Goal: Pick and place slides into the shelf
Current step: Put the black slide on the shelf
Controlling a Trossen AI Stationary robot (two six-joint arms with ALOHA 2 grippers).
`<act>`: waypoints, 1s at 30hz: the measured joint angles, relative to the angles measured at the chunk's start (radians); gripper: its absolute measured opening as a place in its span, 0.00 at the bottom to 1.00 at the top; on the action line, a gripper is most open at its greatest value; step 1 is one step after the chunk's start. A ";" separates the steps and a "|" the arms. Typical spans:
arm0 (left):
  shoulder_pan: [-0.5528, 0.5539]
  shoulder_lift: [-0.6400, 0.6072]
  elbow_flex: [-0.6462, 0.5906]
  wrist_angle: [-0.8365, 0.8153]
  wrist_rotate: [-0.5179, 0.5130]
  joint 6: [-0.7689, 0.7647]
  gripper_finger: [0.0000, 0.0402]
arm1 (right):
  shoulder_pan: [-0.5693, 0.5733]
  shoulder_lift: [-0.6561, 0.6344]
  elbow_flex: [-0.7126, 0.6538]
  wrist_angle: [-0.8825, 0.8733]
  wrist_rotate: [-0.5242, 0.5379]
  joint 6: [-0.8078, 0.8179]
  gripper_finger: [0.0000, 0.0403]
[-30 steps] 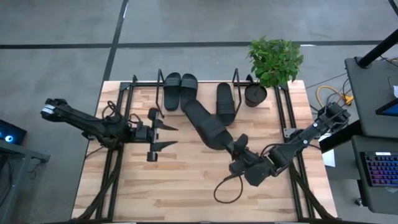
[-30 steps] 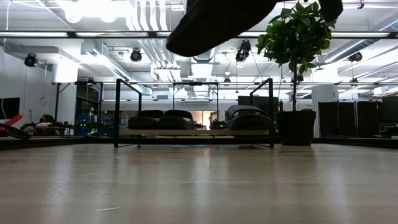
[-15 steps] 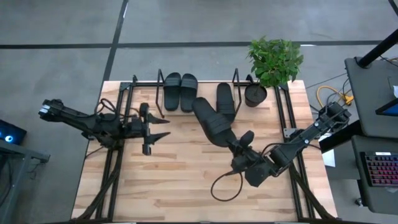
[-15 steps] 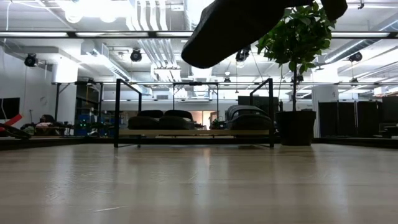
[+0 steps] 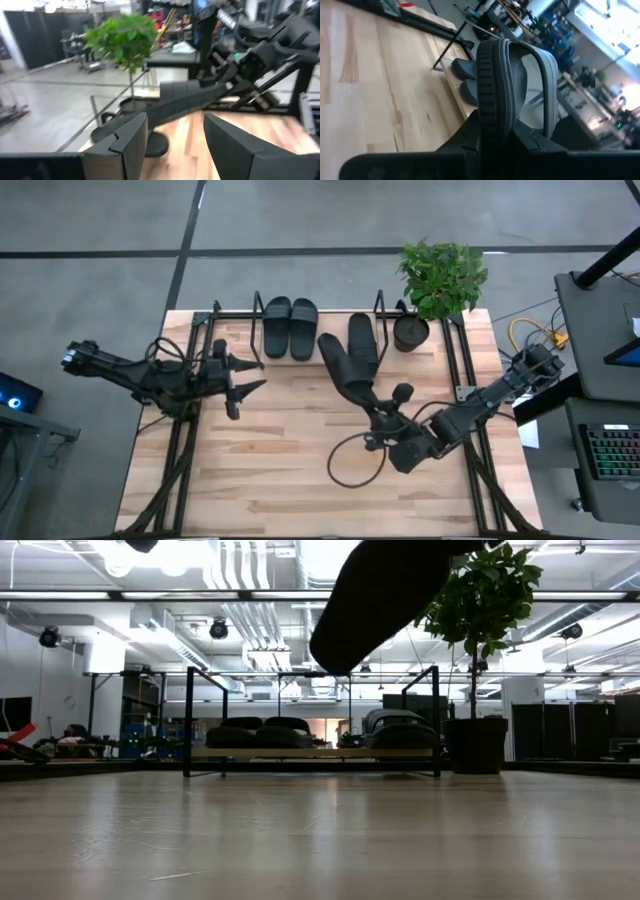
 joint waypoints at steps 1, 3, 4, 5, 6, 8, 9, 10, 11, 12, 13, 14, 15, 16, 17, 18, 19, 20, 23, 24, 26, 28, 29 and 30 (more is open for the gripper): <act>0.000 -0.007 0.000 -0.025 -0.013 -0.009 0.45 | -0.010 0.000 0.000 0.000 0.000 0.019 0.10; 0.000 -0.021 0.000 -0.069 -0.035 -0.052 0.45 | -0.031 0.000 0.000 0.001 0.000 0.058 0.10; 0.000 -0.028 0.000 -0.093 -0.043 -0.077 0.45 | -0.041 0.000 0.000 0.003 0.000 0.072 0.10; 0.000 -0.035 0.000 -0.116 -0.046 -0.097 0.45 | -0.052 0.000 0.000 0.006 0.004 0.086 0.10; 0.000 -0.042 0.000 -0.136 -0.047 -0.118 0.45 | -0.063 0.000 0.000 0.011 0.011 0.101 0.10; 0.000 -0.053 0.000 -0.173 -0.046 -0.164 0.45 | -0.087 0.000 0.000 0.038 0.017 0.105 0.10; 0.000 -0.058 0.000 -0.189 -0.046 -0.177 0.45 | -0.100 0.000 0.000 0.061 0.018 0.091 0.10; 0.000 -0.062 0.000 -0.203 -0.046 -0.187 0.45 | -0.112 0.000 0.000 0.088 0.018 0.066 0.10; 0.000 -0.066 0.000 -0.216 -0.046 -0.197 0.45 | -0.127 0.000 0.000 0.121 0.018 0.033 0.10; 0.000 -0.071 0.000 -0.228 -0.046 -0.199 0.45 | -0.142 0.001 0.000 0.158 0.017 -0.002 0.10; 0.000 -0.076 -0.001 -0.240 -0.046 -0.201 0.45 | -0.158 0.001 0.000 0.196 0.015 -0.037 0.10; 0.000 -0.080 -0.001 -0.249 -0.046 -0.202 0.45 | -0.174 0.001 0.000 0.233 0.015 -0.074 0.10; 0.000 -0.083 -0.001 -0.261 -0.046 -0.204 0.45 | -0.189 0.001 0.000 0.266 0.013 -0.107 0.10; 0.000 -0.087 -0.001 -0.277 -0.045 -0.208 0.45 | -0.205 0.001 0.000 0.292 0.010 -0.132 0.10; 0.000 -0.090 -0.001 -0.292 -0.046 -0.223 0.45 | -0.220 0.001 0.000 0.306 0.004 -0.143 0.10; 0.000 -0.092 -0.001 -0.307 -0.046 -0.240 0.45 | -0.237 0.001 0.000 0.312 -0.009 -0.145 0.10; 0.000 -0.094 -0.001 -0.321 -0.046 -0.253 0.45 | -0.253 0.001 0.000 0.313 -0.023 -0.143 0.10; 0.000 -0.096 -0.001 -0.333 -0.046 -0.259 0.45 | -0.268 0.001 0.000 0.312 -0.039 -0.137 0.10; 0.000 -0.097 -0.001 -0.347 -0.045 -0.279 0.45 | -0.312 0.016 0.001 0.332 -0.080 -0.130 0.10; 0.000 -0.096 -0.001 -0.348 -0.045 -0.279 0.45 | -0.325 0.020 0.002 0.334 -0.092 -0.136 0.10; 0.000 -0.094 -0.001 -0.348 -0.045 -0.280 0.45 | -0.351 0.041 0.002 0.363 -0.104 -0.157 0.10; 0.000 -0.095 -0.001 -0.356 -0.045 -0.280 0.45 | -0.372 0.057 0.003 0.377 -0.123 -0.179 0.10; 0.000 -0.093 -0.001 -0.357 -0.045 -0.280 0.45 | -0.381 0.068 0.003 0.382 -0.128 -0.179 0.10; 0.000 -0.091 -0.001 -0.358 -0.045 -0.280 0.45 | -0.389 0.081 0.008 0.387 -0.141 -0.180 0.10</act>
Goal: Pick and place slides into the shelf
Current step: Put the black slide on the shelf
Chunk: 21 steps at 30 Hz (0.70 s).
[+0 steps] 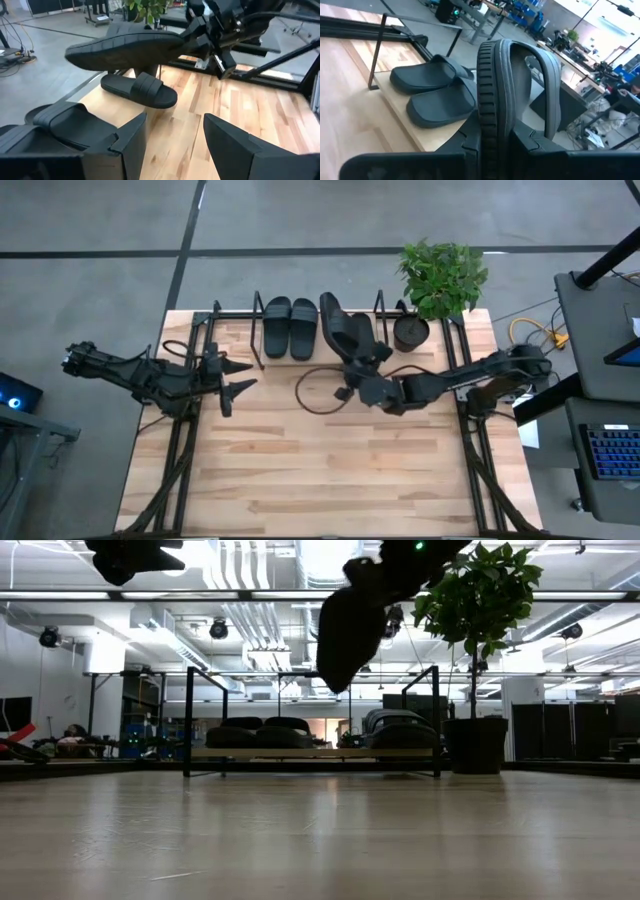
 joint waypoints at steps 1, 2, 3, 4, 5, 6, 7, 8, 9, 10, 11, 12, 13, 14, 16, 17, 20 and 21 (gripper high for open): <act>0.000 0.000 0.000 -0.006 0.000 0.001 0.45 | -0.004 0.014 0.012 0.001 -0.008 -0.001 0.10; 0.000 0.000 0.000 -0.009 0.000 0.001 0.45 | -0.007 0.029 0.024 0.001 -0.010 -0.007 0.10; 0.000 0.001 0.000 -0.008 0.000 0.001 0.45 | -0.006 0.049 0.041 -0.002 -0.009 -0.019 0.10; 0.000 -0.001 0.000 -0.007 0.000 0.001 0.45 | -0.005 0.071 0.065 -0.002 -0.006 -0.029 0.10; 0.000 -0.003 0.000 -0.007 0.000 0.001 0.45 | -0.004 0.094 0.091 -0.008 -0.004 -0.040 0.10; 0.000 -0.003 0.000 -0.007 0.000 0.001 0.45 | -0.003 0.118 0.121 -0.029 0.000 -0.044 0.10; 0.000 -0.005 0.000 -0.007 0.000 0.001 0.45 | -0.003 0.143 0.154 -0.067 0.013 -0.042 0.10; 0.000 -0.007 0.000 -0.012 0.000 0.001 0.45 | -0.002 0.168 0.189 -0.114 0.027 -0.028 0.10; 0.000 -0.010 0.000 -0.016 0.000 0.001 0.45 | -0.002 0.192 0.226 -0.176 0.035 -0.010 0.10; 0.000 -0.013 0.000 -0.019 0.000 0.000 0.45 | -0.003 0.219 0.265 -0.251 0.044 0.020 0.10; 0.000 -0.017 0.000 -0.023 0.000 0.000 0.45 | -0.003 0.245 0.306 -0.330 0.050 0.062 0.10; 0.000 -0.020 0.000 -0.029 0.000 0.000 0.45 | -0.003 0.267 0.346 -0.407 0.051 0.103 0.10; 0.000 -0.024 0.000 -0.030 0.000 0.000 0.45 | -0.004 0.291 0.384 -0.487 0.051 0.145 0.10; 0.000 -0.028 0.000 -0.029 0.000 0.000 0.45 | -0.004 0.316 0.423 -0.565 0.052 0.189 0.10; 0.000 -0.035 0.000 -0.029 0.000 0.001 0.45 | 0.000 0.354 0.485 -0.706 0.063 0.280 0.10; 0.000 -0.038 0.000 -0.030 0.000 0.001 0.45 | 0.003 0.373 0.509 -0.752 0.066 0.299 0.10; 0.000 -0.054 0.000 -0.037 0.000 0.002 0.45 | 0.014 0.415 0.554 -0.798 0.070 0.315 0.10; 0.000 -0.061 0.000 -0.037 0.000 0.004 0.45 | 0.018 0.427 0.564 -0.802 0.070 0.310 0.10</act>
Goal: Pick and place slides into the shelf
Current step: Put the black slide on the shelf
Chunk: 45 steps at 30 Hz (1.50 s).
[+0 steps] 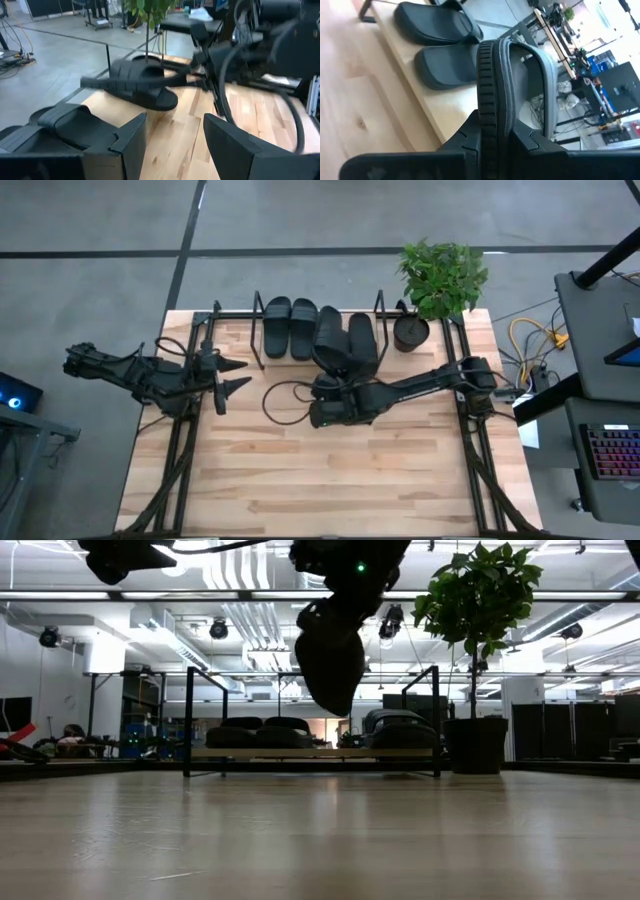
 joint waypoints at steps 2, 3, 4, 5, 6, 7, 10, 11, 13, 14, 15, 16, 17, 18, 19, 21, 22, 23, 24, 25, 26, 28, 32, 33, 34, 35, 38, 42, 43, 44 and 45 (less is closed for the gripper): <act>0.000 -0.016 0.000 0.001 0.000 0.005 0.45 | 0.003 0.022 0.018 -0.001 -0.002 -0.020 0.10; 0.000 -0.024 0.000 -0.001 0.000 0.005 0.45 | 0.004 0.032 0.023 0.000 -0.003 -0.031 0.10; 0.000 -0.032 0.000 -0.003 0.000 0.005 0.45 | 0.005 0.038 0.025 -0.003 -0.010 -0.042 0.10; 0.000 -0.041 0.000 -0.010 0.000 0.005 0.45 | 0.004 0.043 0.026 -0.005 -0.022 -0.047 0.10; 0.000 -0.048 0.000 -0.021 0.000 0.006 0.45 | 0.003 0.048 0.026 -0.003 -0.030 -0.047 0.10; 0.000 -0.056 0.000 -0.030 0.000 0.006 0.45 | 0.003 0.049 0.022 -0.001 -0.036 -0.047 0.10; 0.000 -0.081 0.000 -0.052 0.000 0.006 0.45 | 0.002 0.050 0.004 -0.007 -0.049 -0.047 0.10; 0.000 -0.088 0.000 -0.051 0.000 0.006 0.45 | 0.002 0.050 -0.001 -0.005 -0.050 -0.048 0.10; 0.000 -0.097 0.000 -0.052 0.000 0.006 0.45 | 0.003 0.050 -0.012 -0.006 -0.052 -0.049 0.09; 0.000 -0.103 0.000 -0.051 0.000 0.006 0.45 | 0.003 0.050 -0.016 -0.009 -0.055 -0.049 0.09; 0.000 -0.109 0.000 -0.050 -0.001 0.006 0.45 | 0.003 0.050 -0.020 -0.010 -0.060 -0.049 0.09; 0.000 -0.115 0.001 -0.050 -0.002 0.006 0.45 | 0.002 0.050 -0.022 -0.012 -0.067 -0.049 0.09; 0.000 -0.117 0.002 -0.047 -0.002 0.006 0.45 | 0.002 0.050 -0.024 -0.013 -0.073 -0.051 0.09; 0.000 -0.120 0.002 -0.048 -0.001 0.006 0.45 | 0.002 0.050 -0.026 -0.015 -0.075 -0.051 0.09; 0.000 -0.121 0.002 -0.054 -0.001 0.006 0.45 | 0.002 0.050 -0.026 -0.022 -0.076 -0.051 0.09; 0.000 -0.122 0.002 -0.051 0.000 0.006 0.45 | 0.000 0.050 -0.027 -0.039 -0.075 -0.051 0.09; 0.000 -0.123 0.002 -0.051 -0.001 0.007 0.45 | -0.002 0.050 -0.027 -0.038 -0.075 -0.057 0.09; 0.000 -0.122 0.002 -0.051 -0.001 0.007 0.45 | -0.005 0.050 -0.027 -0.035 -0.075 -0.068 0.09; 0.000 -0.121 0.002 -0.051 -0.001 0.007 0.45 | -0.008 0.050 -0.027 -0.034 -0.076 -0.080 0.09; 0.000 -0.118 0.002 -0.053 -0.001 0.007 0.45 | -0.012 0.050 -0.027 -0.034 -0.078 -0.085 0.09; 0.000 -0.116 0.002 -0.056 0.000 0.007 0.45 | -0.017 0.050 -0.027 -0.034 -0.086 -0.087 0.09; 0.000 -0.111 0.002 -0.059 0.000 0.007 0.45 | -0.027 0.050 -0.027 -0.034 -0.115 -0.094 0.09; 0.000 -0.111 0.002 -0.069 0.000 0.006 0.45 | -0.044 0.050 -0.028 -0.032 -0.135 -0.122 0.09; 0.000 -0.111 0.002 -0.072 0.000 0.006 0.45 | -0.047 0.050 -0.028 -0.032 -0.135 -0.128 0.09; 0.000 -0.112 0.002 -0.073 0.000 0.007 0.45 | -0.051 0.050 -0.028 -0.032 -0.138 -0.136 0.09; 0.000 -0.113 0.002 -0.073 0.000 0.006 0.45 | -0.053 0.050 -0.028 -0.032 -0.149 -0.144 0.09; 0.000 -0.116 0.002 -0.073 0.000 0.006 0.45 | -0.063 0.050 -0.028 -0.032 -0.181 -0.171 0.09; 0.000 -0.120 0.002 -0.073 0.000 0.006 0.45 | -0.068 0.050 -0.028 -0.031 -0.188 -0.190 0.09; 0.000 -0.120 0.002 -0.073 0.001 0.006 0.45 | -0.068 0.050 -0.028 -0.032 -0.198 -0.191 0.09; 0.000 -0.121 0.002 -0.073 0.001 0.006 0.45 | -0.070 0.050 -0.028 -0.033 -0.213 -0.198 0.09; 0.000 -0.121 0.002 -0.073 0.001 0.006 0.45 | -0.071 0.050 -0.028 -0.034 -0.227 -0.204 0.09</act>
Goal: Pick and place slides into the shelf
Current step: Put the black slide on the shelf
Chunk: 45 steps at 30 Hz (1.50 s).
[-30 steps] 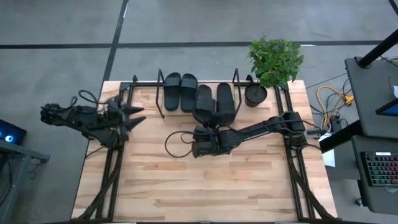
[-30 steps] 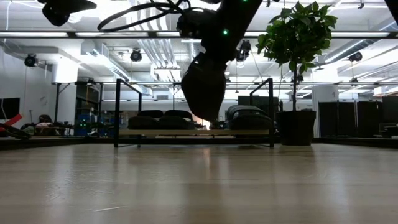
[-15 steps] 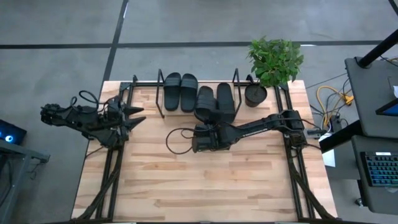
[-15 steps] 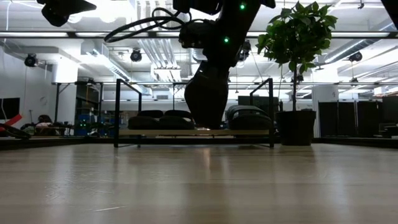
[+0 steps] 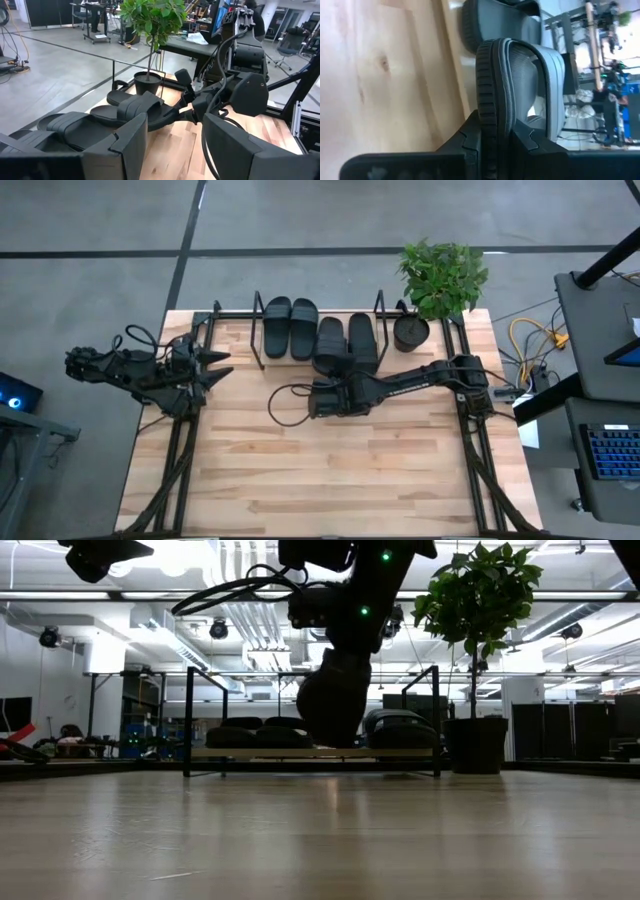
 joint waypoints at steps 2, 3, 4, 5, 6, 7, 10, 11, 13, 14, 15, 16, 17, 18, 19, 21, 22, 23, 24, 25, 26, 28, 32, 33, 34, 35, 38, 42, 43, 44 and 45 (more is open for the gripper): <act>0.000 0.000 0.000 0.000 0.000 0.000 0.45 | -0.002 0.000 0.000 -0.004 -0.023 -0.014 0.09; 0.000 0.000 0.000 0.000 0.000 0.000 0.45 | -0.004 0.000 0.000 -0.006 -0.030 -0.022 0.09; 0.000 0.000 0.000 0.000 0.000 0.000 0.45 | -0.004 0.000 0.000 -0.006 -0.033 -0.028 0.09; 0.000 0.000 0.000 0.000 0.000 0.000 0.45 | -0.006 0.000 0.000 -0.007 -0.033 -0.038 0.09; 0.000 0.001 0.000 0.000 0.000 0.000 0.45 | -0.007 0.000 0.000 -0.010 -0.034 -0.048 0.09; 0.000 0.000 0.000 0.000 0.001 0.000 0.45 | -0.009 0.000 0.000 -0.013 -0.035 -0.054 0.09; 0.000 0.001 0.000 0.000 0.005 -0.003 0.45 | -0.017 0.000 0.000 -0.021 -0.059 -0.053 0.10; 0.000 0.001 0.000 0.000 0.006 -0.003 0.45 | -0.019 0.000 0.000 -0.022 -0.072 -0.052 0.10; 0.000 0.000 0.000 0.000 0.012 -0.006 0.45 | -0.021 0.000 0.000 -0.022 -0.080 -0.045 0.13; 0.000 0.001 0.000 0.001 0.018 -0.007 0.45 | -0.021 0.000 0.000 -0.022 -0.080 -0.043 0.14; 0.000 0.000 0.000 0.001 0.021 -0.008 0.45 | -0.021 0.000 0.000 -0.023 -0.080 -0.043 0.16; 0.000 0.000 0.000 0.000 0.023 -0.008 0.45 | -0.021 0.000 0.000 -0.023 -0.082 -0.045 0.17; 0.000 0.000 0.000 0.000 0.024 -0.008 0.45 | -0.021 0.000 0.000 -0.023 -0.084 -0.046 0.18; 0.000 0.000 0.000 0.001 0.024 -0.008 0.45 | -0.021 0.000 0.000 -0.023 -0.087 -0.045 0.19; 0.000 0.000 0.000 0.001 0.024 -0.008 0.45 | -0.021 0.000 0.000 -0.023 -0.094 -0.042 0.20; 0.000 0.000 0.000 0.000 0.025 -0.008 0.45 | -0.026 0.000 0.000 -0.023 -0.134 -0.039 0.22; 0.000 0.000 0.000 0.000 0.025 -0.008 0.45 | -0.028 0.000 0.000 -0.023 -0.163 -0.034 0.23; 0.000 0.001 0.000 0.001 0.025 -0.008 0.45 | -0.032 0.000 0.000 -0.022 -0.183 -0.023 0.24; 0.000 0.001 -0.001 0.000 0.026 -0.008 0.45 | -0.034 0.000 0.000 -0.023 -0.192 -0.011 0.25; 0.000 0.001 -0.001 0.001 0.026 -0.008 0.45 | -0.036 0.000 0.000 -0.024 -0.195 -0.002 0.26; 0.000 0.001 -0.001 0.001 0.026 -0.008 0.45 | -0.038 0.000 0.000 -0.024 -0.195 0.004 0.28; 0.000 0.001 -0.001 0.001 0.026 -0.008 0.45 | -0.044 0.000 0.000 -0.024 -0.196 0.007 0.31; 0.000 0.001 -0.001 0.001 0.030 -0.009 0.45 | -0.060 0.000 0.000 -0.023 -0.244 0.032 0.39; 0.000 0.001 -0.001 0.001 0.033 -0.009 0.45 | -0.063 0.000 0.000 -0.023 -0.280 0.056 0.40; 0.000 0.001 -0.001 0.001 0.033 -0.009 0.45 | -0.066 0.000 0.000 -0.024 -0.318 0.081 0.42; 0.000 0.002 -0.001 0.001 0.034 -0.009 0.45 | -0.066 0.000 0.000 -0.024 -0.354 0.102 0.44; 0.000 0.002 -0.001 0.001 0.035 -0.009 0.45 | -0.066 0.000 0.000 -0.023 -0.411 0.138 0.49; 0.000 0.004 -0.001 0.001 0.035 -0.010 0.45 | -0.066 0.000 0.000 -0.024 -0.413 0.137 0.52; 0.000 0.004 -0.001 0.001 0.036 -0.010 0.45 | -0.066 -0.001 0.000 -0.026 -0.412 0.135 0.52; 0.000 0.004 -0.001 0.001 0.039 -0.010 0.45 | -0.066 -0.003 0.000 -0.027 -0.412 0.132 0.52; 0.000 0.005 -0.001 0.002 0.043 -0.011 0.45 | -0.066 -0.005 0.000 -0.026 -0.407 0.126 0.52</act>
